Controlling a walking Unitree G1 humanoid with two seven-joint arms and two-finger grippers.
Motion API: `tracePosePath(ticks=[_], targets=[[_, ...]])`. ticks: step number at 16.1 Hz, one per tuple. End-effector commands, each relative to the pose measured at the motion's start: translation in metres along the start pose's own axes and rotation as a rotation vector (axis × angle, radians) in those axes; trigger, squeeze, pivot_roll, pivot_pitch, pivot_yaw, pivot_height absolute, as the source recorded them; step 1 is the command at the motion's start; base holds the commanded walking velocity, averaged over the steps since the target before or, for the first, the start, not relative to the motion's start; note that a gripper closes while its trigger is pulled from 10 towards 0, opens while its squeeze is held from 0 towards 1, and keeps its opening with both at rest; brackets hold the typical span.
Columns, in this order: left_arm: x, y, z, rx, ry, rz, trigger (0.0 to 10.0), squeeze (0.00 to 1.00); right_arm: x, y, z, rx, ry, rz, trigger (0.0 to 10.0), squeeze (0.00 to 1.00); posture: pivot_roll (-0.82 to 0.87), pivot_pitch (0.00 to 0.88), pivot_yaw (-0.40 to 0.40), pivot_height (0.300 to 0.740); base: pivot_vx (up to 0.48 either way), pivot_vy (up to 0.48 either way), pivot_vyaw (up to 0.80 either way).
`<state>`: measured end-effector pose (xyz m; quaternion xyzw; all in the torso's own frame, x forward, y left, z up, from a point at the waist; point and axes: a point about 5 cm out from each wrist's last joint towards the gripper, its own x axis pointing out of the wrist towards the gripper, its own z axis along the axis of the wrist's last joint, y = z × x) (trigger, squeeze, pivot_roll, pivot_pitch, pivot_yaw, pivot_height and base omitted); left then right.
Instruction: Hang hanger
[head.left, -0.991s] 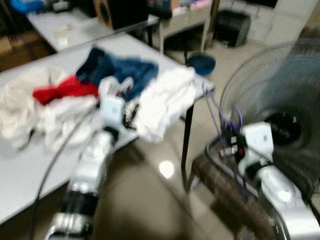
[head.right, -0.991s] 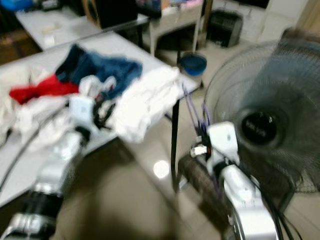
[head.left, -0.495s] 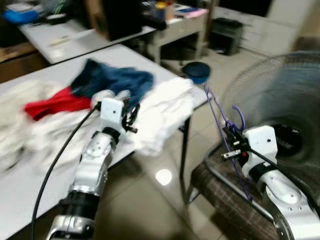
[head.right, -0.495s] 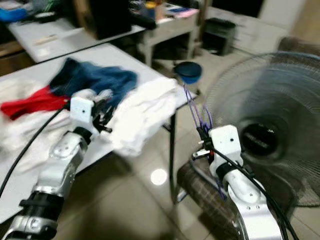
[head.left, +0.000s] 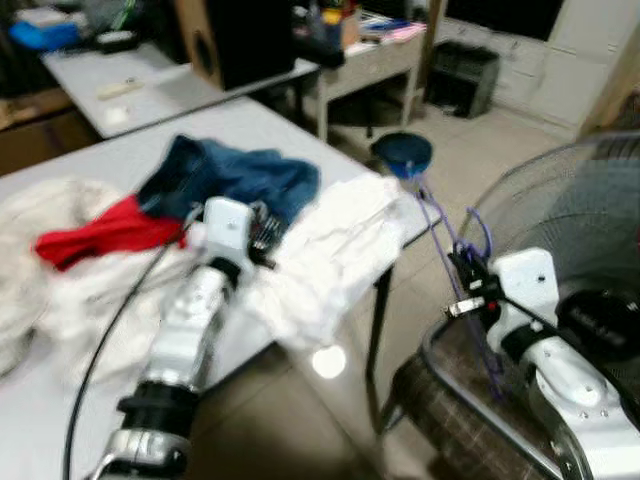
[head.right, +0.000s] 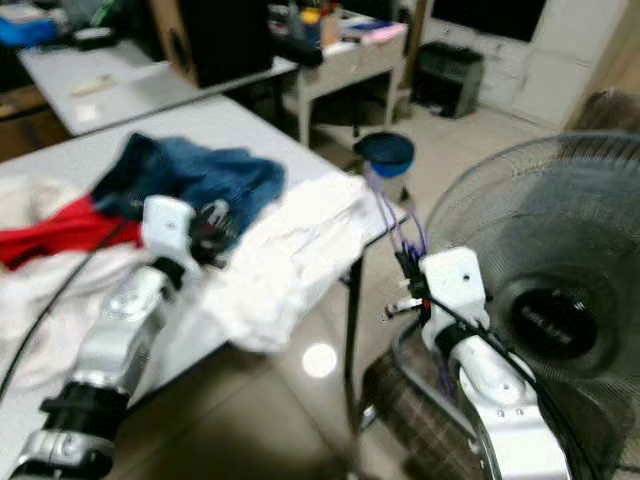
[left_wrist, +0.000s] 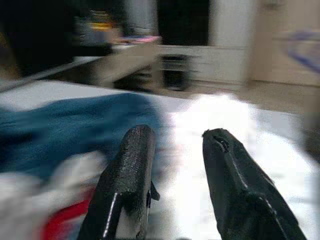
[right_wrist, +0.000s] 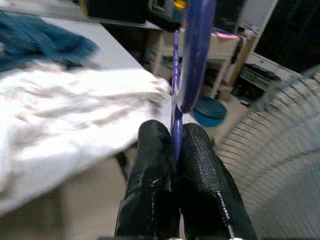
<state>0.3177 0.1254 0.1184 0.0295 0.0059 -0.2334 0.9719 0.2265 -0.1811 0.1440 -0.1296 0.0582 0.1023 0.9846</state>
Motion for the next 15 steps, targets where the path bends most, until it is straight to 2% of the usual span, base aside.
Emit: tracePosePath(ticks=[1,2,3,5,6,7,8,9,11,12,15], targets=[[0.0,-0.01,-0.005,0.01,0.023,-0.099,10.0,0.9,0.002,-0.002,0.003,0.0,-0.015,0.004,10.0,0.0,-0.11,0.0,0.034,0.74,0.0,0.0,0.0],[0.0,-0.011,-0.005,0.004,0.022,-0.117,10.0,0.9,0.002,-0.002,0.004,-0.001,-0.015,0.005,10.0,0.0,-0.11,0.0,0.034,0.74,0.0,0.0,0.0],[0.002,-0.011,-0.01,0.041,0.066,-0.154,10.0,1.0,0.003,-0.003,0.004,-0.003,-0.015,0.003,10.0,0.0,-0.11,0.0,0.036,0.74,0.0,0.0,0.0],[0.006,-0.007,-0.017,0.111,0.164,-0.201,10.0,1.0,0.001,-0.004,0.004,-0.004,-0.014,-0.003,10.0,0.0,-0.11,0.0,0.047,0.74,0.0,0.0,0.0],[0.006,-0.007,-0.019,0.121,0.182,-0.206,10.0,1.0,0.001,-0.005,0.003,-0.004,-0.014,-0.004,10.0,0.0,-0.11,0.0,0.049,0.74,0.0,0.0,0.0],[0.005,-0.005,-0.027,0.167,0.254,-0.225,10.0,0.95,0.001,-0.005,0.003,-0.004,-0.012,-0.006,10.0,0.0,-0.12,0.0,0.053,0.74,0.0,0.0,0.0],[0.001,-0.003,-0.036,0.195,0.324,-0.237,10.0,0.04,0.001,-0.005,0.003,-0.004,-0.011,-0.008,10.0,0.0,-0.12,0.0,0.056,0.74,0.0,0.0,0.0],[0.0,0.001,-0.042,0.221,0.363,-0.218,10.0,0.0,0.001,-0.005,0.003,-0.004,-0.01,-0.009,10.0,0.0,-0.12,0.0,0.055,0.74,0.0,0.0,0.0],[-0.001,0.004,-0.049,0.212,0.419,-0.201,0.8,0.0,0.001,-0.004,0.002,-0.004,-0.008,-0.003,10.0,0.0,-0.11,0.0,0.055,0.74,0.0,0.0,0.0],[-0.003,0.004,-0.052,0.203,0.446,-0.213,0.0,0.0,0.001,-0.004,0.002,-0.004,-0.008,-0.001,10.0,0.0,-0.11,0.0,0.055,0.74,0.0,0.0,0.0],[-0.007,0.006,-0.058,0.193,0.498,-0.204,0.0,0.0,0.002,-0.004,0.003,-0.005,-0.01,-0.001,10.0,0.0,-0.11,0.0,0.055,0.74,0.0,0.0,0.0]])
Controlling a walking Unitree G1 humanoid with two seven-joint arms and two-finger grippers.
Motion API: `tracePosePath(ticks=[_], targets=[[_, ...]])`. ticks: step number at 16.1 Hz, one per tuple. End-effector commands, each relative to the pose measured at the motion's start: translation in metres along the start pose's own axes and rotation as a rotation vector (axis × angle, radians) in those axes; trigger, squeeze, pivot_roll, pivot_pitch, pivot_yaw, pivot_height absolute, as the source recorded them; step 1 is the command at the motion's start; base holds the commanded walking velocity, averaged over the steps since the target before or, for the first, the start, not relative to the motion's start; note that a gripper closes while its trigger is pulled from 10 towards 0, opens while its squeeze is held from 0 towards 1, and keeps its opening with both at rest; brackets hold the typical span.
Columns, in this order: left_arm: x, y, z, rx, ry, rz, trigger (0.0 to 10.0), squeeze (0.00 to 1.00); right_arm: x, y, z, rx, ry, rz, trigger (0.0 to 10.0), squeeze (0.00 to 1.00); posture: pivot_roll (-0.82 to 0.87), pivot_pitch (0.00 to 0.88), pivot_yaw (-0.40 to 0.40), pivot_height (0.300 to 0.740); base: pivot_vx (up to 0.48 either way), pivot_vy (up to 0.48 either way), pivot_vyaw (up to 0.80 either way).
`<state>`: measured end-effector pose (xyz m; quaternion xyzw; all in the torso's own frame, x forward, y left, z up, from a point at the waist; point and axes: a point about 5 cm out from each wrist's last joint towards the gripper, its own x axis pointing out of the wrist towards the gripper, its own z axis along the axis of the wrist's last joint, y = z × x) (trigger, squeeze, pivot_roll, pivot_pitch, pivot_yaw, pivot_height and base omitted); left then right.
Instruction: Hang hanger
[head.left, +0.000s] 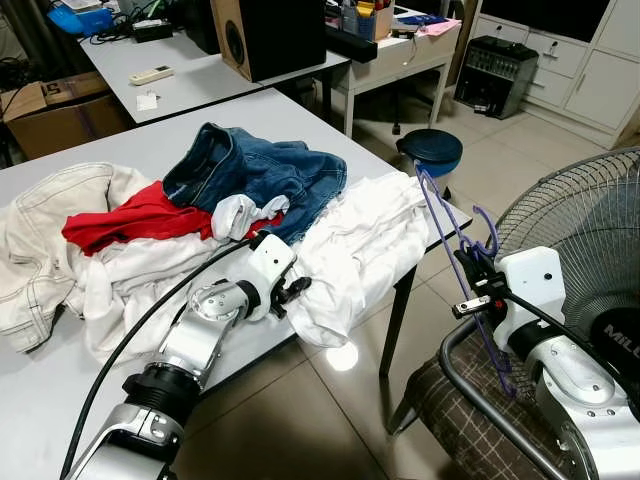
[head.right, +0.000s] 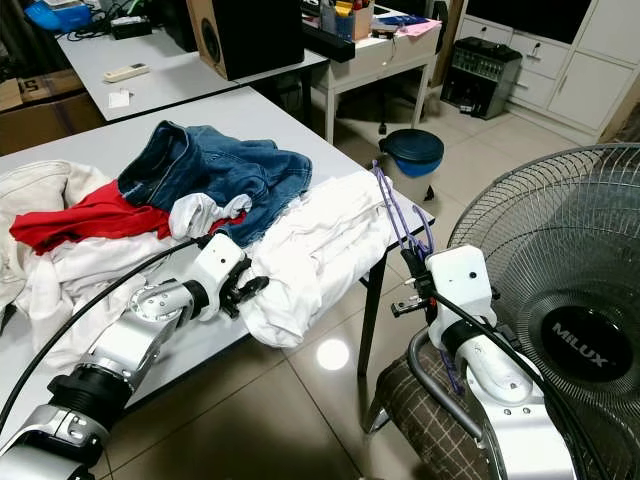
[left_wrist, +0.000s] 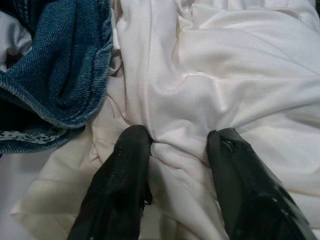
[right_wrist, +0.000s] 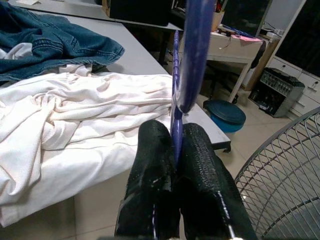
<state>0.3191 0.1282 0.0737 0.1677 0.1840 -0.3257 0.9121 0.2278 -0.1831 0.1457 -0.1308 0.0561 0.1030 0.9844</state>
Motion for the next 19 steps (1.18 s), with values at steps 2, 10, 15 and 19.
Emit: tracePosePath(ticks=[2,10,15,19], targets=[[-0.002,0.003,-0.018,-0.047,0.091,0.022,0.0,0.0,0.002,-0.001,0.001,-0.003,-0.006,-0.002,10.0,0.0,-0.11,0.0,0.055,0.74,0.0,0.0,0.0],[-0.005,0.014,0.006,-0.191,-0.093,0.034,0.0,0.0,0.003,-0.001,0.0,0.002,-0.008,-0.016,10.0,0.0,-0.11,0.0,0.066,0.74,0.0,0.0,0.0],[-0.041,0.069,0.095,-0.179,-0.519,0.076,0.0,0.0,0.004,-0.014,0.005,0.03,-0.05,-0.126,10.0,0.0,-0.1,0.0,0.068,0.74,0.0,0.0,0.0],[-0.093,0.125,0.145,-0.248,-0.775,0.251,0.0,0.0,0.005,-0.013,0.006,0.051,-0.068,-0.148,10.0,0.0,-0.08,0.0,0.071,0.74,0.0,0.0,0.0]])
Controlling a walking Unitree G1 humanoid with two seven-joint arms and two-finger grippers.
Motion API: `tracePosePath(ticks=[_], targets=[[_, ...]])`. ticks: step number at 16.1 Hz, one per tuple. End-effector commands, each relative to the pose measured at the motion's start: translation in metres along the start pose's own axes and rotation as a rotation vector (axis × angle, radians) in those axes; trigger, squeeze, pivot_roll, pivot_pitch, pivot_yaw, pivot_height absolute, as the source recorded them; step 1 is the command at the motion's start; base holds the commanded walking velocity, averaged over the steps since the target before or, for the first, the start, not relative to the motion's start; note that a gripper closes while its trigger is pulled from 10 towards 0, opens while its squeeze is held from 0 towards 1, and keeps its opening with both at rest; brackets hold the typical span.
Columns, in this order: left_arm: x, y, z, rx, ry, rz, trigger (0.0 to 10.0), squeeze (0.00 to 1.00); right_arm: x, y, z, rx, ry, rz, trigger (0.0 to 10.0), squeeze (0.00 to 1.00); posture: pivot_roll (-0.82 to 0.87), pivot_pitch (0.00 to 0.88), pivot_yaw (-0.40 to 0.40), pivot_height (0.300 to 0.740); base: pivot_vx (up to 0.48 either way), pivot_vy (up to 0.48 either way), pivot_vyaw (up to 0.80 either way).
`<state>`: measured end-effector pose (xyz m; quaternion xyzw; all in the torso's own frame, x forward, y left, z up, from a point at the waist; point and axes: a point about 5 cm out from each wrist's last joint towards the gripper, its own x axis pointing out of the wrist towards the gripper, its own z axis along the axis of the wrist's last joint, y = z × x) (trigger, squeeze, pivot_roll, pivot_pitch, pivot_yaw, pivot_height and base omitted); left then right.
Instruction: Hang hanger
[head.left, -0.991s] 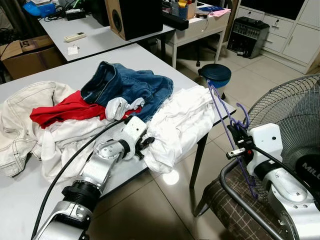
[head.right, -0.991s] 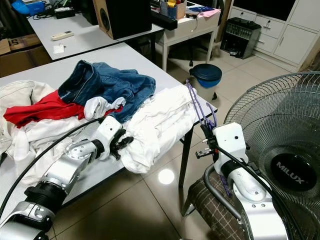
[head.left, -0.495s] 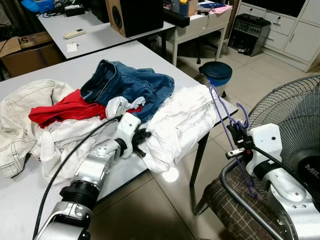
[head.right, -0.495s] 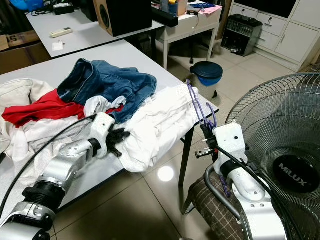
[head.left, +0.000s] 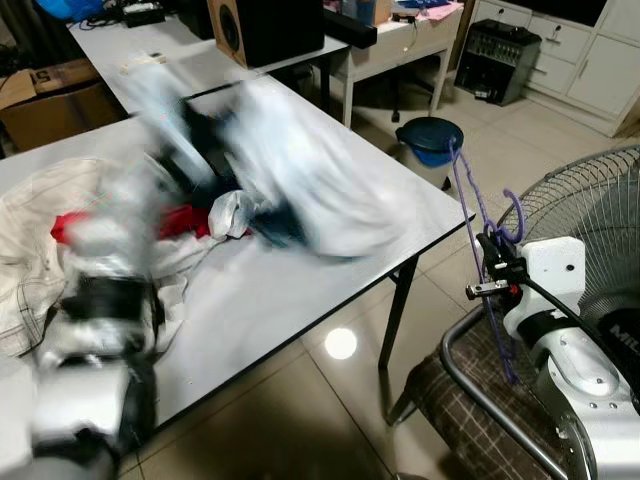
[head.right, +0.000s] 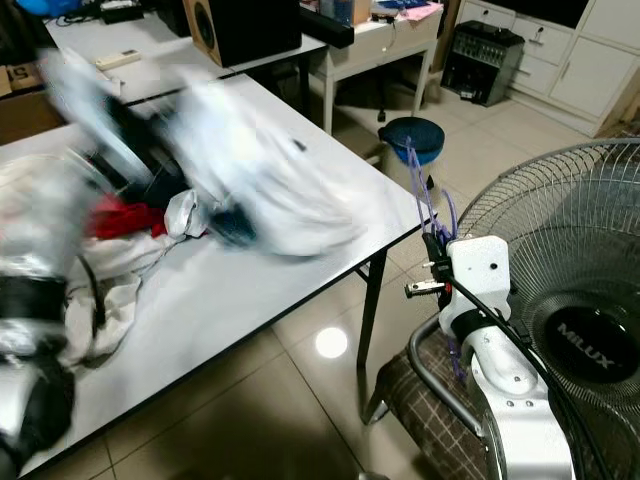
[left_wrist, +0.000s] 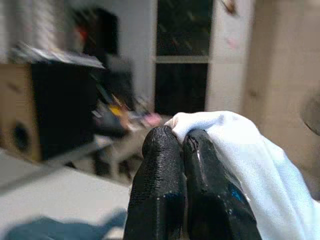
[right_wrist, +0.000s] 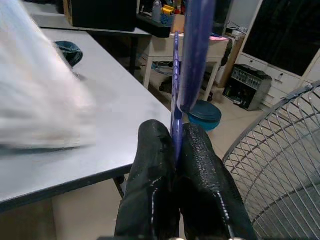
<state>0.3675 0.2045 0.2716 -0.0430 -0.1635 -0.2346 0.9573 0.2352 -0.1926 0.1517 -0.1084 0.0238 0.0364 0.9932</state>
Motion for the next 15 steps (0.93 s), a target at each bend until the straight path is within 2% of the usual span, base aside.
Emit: tracePosePath(ticks=[1,2,3,4,5,6,7,8,9,10,12,14,15], targets=[[-0.008,0.014,-0.004,0.003,0.046,0.071,0.0,0.0,0.001,0.001,0.002,0.006,-0.016,-0.005,10.0,0.0,-0.07,0.0,0.072,0.74,0.0,0.0,0.0],[-0.026,0.028,-0.027,0.119,0.262,0.12,0.0,0.0,0.002,0.004,0.0,0.012,-0.016,0.007,10.0,0.0,-0.07,0.0,0.074,0.74,0.0,0.0,0.0],[-0.032,0.031,-0.034,0.141,0.315,0.129,0.0,0.0,0.002,0.005,0.0,0.013,-0.016,0.01,10.0,0.0,-0.07,0.0,0.074,0.74,0.0,0.0,0.0],[-0.049,0.036,-0.056,0.187,0.464,0.145,0.0,0.0,0.002,0.007,0.0,0.015,-0.016,0.016,10.0,0.0,-0.07,0.0,0.076,0.74,0.0,0.0,0.0],[-0.058,0.037,-0.068,0.2,0.541,0.152,0.0,0.0,0.002,0.007,-0.001,0.015,-0.016,0.019,10.0,0.0,-0.07,0.0,0.074,0.74,0.0,0.0,0.0],[-0.085,0.044,-0.096,0.246,0.724,0.223,0.0,0.0,0.001,0.009,-0.002,0.015,-0.011,0.033,10.0,0.0,-0.06,0.0,0.071,0.74,0.0,0.0,0.0],[-0.094,0.051,-0.102,0.333,0.791,0.267,10.0,0.0,0.001,0.01,-0.003,0.016,-0.008,0.043,10.0,0.0,-0.06,0.0,0.071,0.74,0.0,0.0,0.0],[-0.097,0.056,-0.101,0.378,0.794,0.291,10.0,0.0,0.001,0.012,-0.003,0.016,-0.007,0.055,10.0,0.0,-0.06,0.0,0.071,0.74,0.0,0.0,0.0],[-0.094,0.058,-0.096,0.355,0.751,0.292,10.0,0.0,0.001,0.013,-0.003,0.016,-0.008,0.064,10.0,0.0,-0.06,0.0,0.072,0.74,0.0,0.0,0.0],[-0.091,0.06,-0.091,0.36,0.722,0.294,10.0,1.0,0.001,0.014,-0.003,0.017,-0.009,0.067,10.0,0.0,-0.06,0.0,0.074,0.74,0.0,0.0,0.0],[-0.079,0.071,-0.063,0.45,0.614,0.329,10.0,1.0,0.001,0.016,-0.003,0.022,-0.013,0.076,10.0,0.0,-0.06,0.0,0.083,0.74,0.0,0.0,0.0],[-0.073,0.082,-0.042,0.508,0.544,0.375,10.0,1.0,0.001,0.02,-0.001,0.032,-0.022,0.094,10.0,0.0,-0.05,0.0,0.094,0.74,0.0,0.0,0.0],[-0.072,0.083,-0.039,0.512,0.532,0.378,10.0,1.0,0.001,0.021,-0.001,0.033,-0.024,0.099,10.0,0.0,-0.05,0.0,0.094,0.74,0.0,0.0,0.0]])
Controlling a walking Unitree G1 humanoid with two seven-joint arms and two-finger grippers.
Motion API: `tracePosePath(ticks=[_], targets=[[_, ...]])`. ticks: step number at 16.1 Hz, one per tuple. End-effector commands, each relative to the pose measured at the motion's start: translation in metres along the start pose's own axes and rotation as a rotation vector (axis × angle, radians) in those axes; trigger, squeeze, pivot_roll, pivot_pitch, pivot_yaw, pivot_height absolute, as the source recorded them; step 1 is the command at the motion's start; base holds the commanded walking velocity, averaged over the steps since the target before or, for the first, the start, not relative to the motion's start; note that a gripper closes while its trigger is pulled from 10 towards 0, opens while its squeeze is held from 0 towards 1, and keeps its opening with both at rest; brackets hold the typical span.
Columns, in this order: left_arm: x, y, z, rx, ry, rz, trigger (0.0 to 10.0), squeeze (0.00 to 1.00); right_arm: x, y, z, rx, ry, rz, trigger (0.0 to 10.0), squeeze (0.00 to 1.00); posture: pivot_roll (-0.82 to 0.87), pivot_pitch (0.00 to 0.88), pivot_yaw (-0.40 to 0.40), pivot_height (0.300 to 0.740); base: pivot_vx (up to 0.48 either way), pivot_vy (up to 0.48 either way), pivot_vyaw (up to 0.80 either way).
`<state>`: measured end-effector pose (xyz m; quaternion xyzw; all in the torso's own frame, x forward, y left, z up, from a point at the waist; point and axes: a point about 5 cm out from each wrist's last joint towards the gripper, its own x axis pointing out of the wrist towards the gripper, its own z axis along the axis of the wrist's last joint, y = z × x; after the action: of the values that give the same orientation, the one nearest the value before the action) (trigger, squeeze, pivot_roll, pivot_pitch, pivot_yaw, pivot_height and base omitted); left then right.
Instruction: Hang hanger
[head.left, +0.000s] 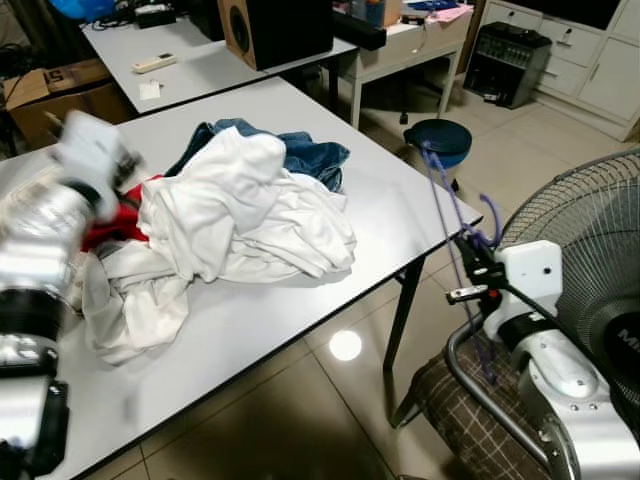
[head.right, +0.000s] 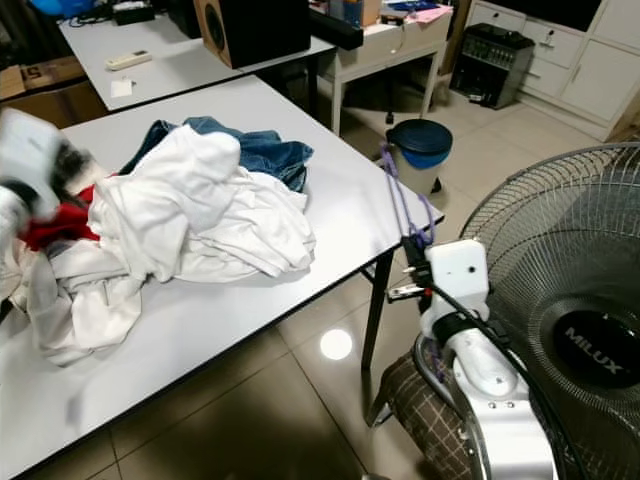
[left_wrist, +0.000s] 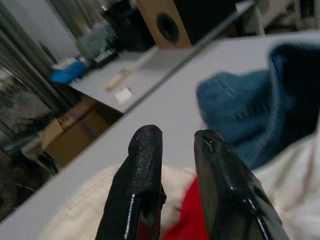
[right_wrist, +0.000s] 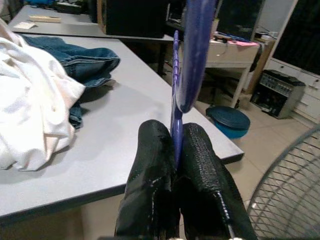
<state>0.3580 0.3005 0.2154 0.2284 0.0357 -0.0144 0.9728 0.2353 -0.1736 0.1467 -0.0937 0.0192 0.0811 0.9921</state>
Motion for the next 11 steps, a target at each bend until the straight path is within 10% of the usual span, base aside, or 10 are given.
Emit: tracePosePath(ticks=[1,2,3,5,7,9,11], targets=[[0.0,0.008,0.002,-0.002,-0.004,0.018,10.0,1.0,0.0,0.004,0.001,0.008,-0.013,0.034,10.0,0.0,-0.05,0.0,0.099,0.74,0.0,0.0,0.0],[0.0,0.013,0.009,0.005,-0.02,0.015,10.0,1.0,0.0,0.007,0.004,0.002,-0.02,0.068,10.0,0.0,-0.05,0.0,0.105,0.74,0.0,0.0,0.0],[0.001,0.013,0.018,-0.022,-0.064,-0.017,10.0,0.0,-0.001,0.01,0.006,0.001,-0.026,0.099,10.0,0.0,-0.05,0.0,0.112,0.74,0.0,0.0,0.0],[0.002,-0.004,0.041,-0.123,-0.181,-0.209,10.0,0.0,-0.004,0.012,0.009,0.012,-0.025,0.15,10.0,0.0,-0.04,0.0,0.121,0.74,0.0,0.0,0.0],[-0.019,-0.071,0.055,-0.158,-0.245,-0.788,10.0,0.0,-0.01,0.012,0.011,-0.009,-0.008,0.22,10.0,0.0,-0.05,0.0,0.138,0.74,0.0,0.0,0.0],[-0.022,-0.094,0.042,-0.114,-0.187,-0.863,10.0,0.0,-0.011,0.009,0.009,-0.022,0.001,0.209,10.0,0.0,-0.06,0.0,0.151,0.74,0.0,0.0,0.0],[-0.023,-0.117,0.021,-0.007,-0.101,-0.892,10.0,1.0,-0.013,0.009,0.008,-0.019,0.005,0.206,10.0,0.0,-0.06,0.0,0.156,0.74,0.0,0.0,0.0]])
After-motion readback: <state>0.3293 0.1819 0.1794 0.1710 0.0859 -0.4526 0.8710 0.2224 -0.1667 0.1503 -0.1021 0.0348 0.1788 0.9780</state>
